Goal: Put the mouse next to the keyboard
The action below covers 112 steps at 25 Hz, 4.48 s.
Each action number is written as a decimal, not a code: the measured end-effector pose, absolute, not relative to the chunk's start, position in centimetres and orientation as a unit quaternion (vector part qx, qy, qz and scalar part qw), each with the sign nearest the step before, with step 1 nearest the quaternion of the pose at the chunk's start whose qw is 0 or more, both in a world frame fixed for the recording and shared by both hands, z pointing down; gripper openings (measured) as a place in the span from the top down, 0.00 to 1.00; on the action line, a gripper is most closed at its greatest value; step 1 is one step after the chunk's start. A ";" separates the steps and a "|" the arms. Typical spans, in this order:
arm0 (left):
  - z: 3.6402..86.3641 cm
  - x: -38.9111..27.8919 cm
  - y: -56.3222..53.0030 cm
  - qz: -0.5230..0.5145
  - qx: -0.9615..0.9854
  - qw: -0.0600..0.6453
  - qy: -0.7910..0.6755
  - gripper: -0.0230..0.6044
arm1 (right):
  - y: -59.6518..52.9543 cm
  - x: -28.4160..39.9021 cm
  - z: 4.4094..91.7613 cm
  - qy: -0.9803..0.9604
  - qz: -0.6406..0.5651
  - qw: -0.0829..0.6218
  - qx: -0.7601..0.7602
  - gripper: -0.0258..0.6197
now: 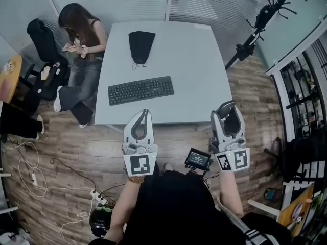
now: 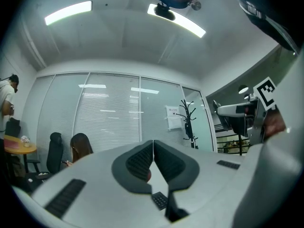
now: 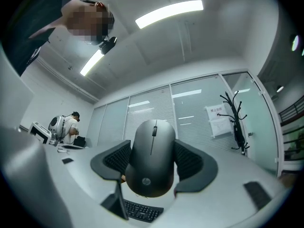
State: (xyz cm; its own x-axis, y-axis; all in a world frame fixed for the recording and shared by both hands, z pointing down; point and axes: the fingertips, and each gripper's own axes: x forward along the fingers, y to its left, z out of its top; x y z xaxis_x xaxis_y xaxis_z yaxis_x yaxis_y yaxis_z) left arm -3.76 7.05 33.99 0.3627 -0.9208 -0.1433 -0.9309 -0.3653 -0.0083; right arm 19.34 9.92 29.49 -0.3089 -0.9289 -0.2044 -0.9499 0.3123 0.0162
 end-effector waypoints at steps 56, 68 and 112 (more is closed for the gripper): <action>36.3 -10.8 -8.5 0.030 -0.812 0.067 0.579 0.94 | -9.8 15.2 29.1 0.799 0.089 0.102 -0.586 0.51; 35.5 -9.4 -11.7 0.022 -0.821 0.066 0.567 0.94 | -14.0 16.4 28.2 0.792 0.092 0.103 -0.595 0.51; 39.6 -7.6 -18.5 -0.030 -0.828 0.027 0.560 0.94 | -24.2 19.5 37.8 0.787 0.007 0.017 -0.617 0.51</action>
State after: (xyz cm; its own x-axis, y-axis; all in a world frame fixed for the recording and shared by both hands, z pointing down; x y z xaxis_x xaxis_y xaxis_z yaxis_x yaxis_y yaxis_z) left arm -7.59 -18.45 39.56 0.3717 -0.9281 0.0202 -0.9249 -0.3721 -0.0778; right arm 19.45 -24.16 37.77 -0.2392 -0.9703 -0.0351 -0.9708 0.2397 -0.0092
